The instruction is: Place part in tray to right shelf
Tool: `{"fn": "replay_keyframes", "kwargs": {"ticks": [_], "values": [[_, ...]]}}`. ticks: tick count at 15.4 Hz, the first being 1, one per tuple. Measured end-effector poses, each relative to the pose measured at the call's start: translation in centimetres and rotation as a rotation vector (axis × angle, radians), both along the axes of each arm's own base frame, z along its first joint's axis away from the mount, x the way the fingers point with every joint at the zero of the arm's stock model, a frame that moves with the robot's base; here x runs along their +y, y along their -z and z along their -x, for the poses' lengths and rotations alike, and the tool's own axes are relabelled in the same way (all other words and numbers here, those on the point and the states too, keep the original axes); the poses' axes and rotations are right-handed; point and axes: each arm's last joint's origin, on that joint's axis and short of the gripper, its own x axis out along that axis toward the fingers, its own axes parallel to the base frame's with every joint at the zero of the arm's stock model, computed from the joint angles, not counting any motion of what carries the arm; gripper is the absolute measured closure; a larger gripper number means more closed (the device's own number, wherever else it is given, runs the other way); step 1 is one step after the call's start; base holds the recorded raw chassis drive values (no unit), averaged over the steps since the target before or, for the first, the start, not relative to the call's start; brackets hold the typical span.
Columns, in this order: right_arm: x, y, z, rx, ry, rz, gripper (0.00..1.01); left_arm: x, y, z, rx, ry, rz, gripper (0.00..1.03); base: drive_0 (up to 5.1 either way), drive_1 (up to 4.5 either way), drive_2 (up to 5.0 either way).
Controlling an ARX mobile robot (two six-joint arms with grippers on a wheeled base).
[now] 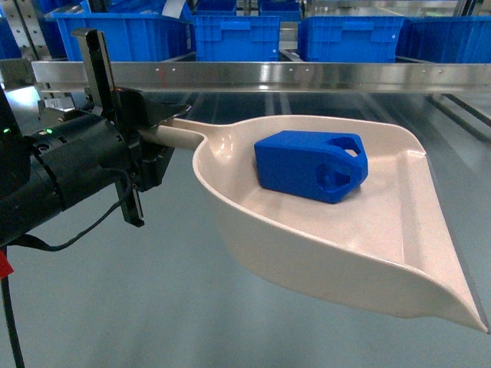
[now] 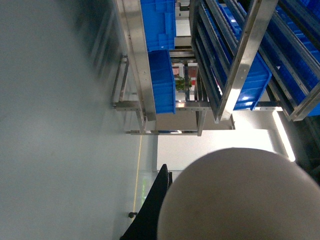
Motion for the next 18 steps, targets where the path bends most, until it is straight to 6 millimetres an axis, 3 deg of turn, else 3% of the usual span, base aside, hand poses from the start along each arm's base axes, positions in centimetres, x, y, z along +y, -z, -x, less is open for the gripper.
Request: {"fn": "replay_keyframes", "kwargs": {"ticks": [13,18], "values": [[0.00,0.01,0.00,0.002,0.002,0.000,0.03,-0.04,-0.01,0.00,-0.001,0.000,-0.001,0.90,3.1,1.60,-5.0],[-0.01,0.05,0.00,0.005,0.003,0.000,0.03,-0.24,-0.04,0.06,-0.004,0.009,0.000,0.90,0.2,4.00,-3.6]]}}
